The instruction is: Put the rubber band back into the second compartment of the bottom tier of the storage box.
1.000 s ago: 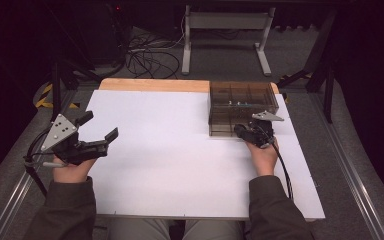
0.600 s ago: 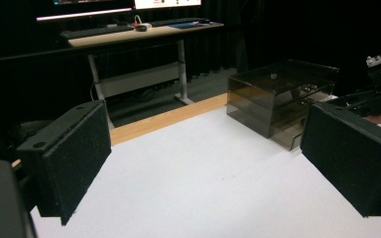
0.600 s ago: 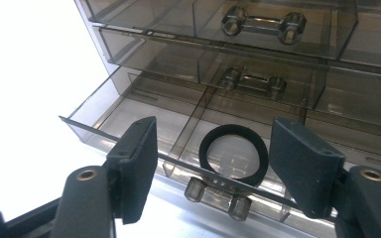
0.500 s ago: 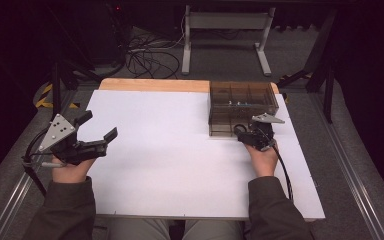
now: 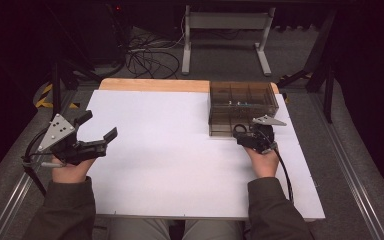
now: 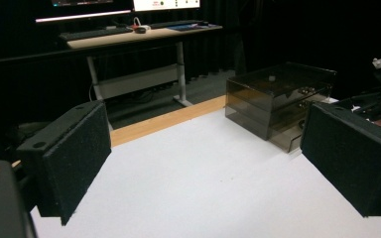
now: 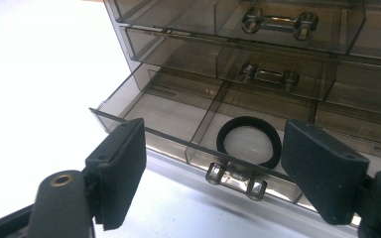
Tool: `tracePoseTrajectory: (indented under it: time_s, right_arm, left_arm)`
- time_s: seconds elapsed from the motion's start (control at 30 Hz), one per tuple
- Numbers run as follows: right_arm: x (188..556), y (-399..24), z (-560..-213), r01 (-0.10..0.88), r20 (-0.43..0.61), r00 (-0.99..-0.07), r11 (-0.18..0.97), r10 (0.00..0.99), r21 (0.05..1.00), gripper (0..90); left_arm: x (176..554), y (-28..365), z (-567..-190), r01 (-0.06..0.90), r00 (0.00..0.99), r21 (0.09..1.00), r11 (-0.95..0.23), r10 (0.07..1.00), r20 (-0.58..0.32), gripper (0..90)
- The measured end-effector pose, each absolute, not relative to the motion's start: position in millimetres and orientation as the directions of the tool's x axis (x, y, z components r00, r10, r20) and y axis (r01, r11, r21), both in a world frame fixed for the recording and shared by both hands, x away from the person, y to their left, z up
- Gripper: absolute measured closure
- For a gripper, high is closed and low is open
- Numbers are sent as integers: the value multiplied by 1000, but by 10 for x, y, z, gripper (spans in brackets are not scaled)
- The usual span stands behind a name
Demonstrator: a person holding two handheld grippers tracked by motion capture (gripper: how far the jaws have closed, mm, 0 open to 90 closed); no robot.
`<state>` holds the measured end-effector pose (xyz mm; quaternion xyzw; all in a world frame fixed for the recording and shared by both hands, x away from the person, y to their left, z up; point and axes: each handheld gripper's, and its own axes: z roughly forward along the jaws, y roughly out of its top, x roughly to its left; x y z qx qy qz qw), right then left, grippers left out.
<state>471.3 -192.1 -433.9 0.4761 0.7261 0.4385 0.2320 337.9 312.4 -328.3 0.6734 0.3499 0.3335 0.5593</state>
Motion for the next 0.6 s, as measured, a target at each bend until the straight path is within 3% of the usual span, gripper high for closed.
tracePoseTrajectory:
  time_s: [0.6]
  right_arm:
    - [4561,-1905,-4276,480,111,-479,154,871,864,171]
  left_arm:
    - [3379,3111,-3279,98,538,987,-130,841,57,64]
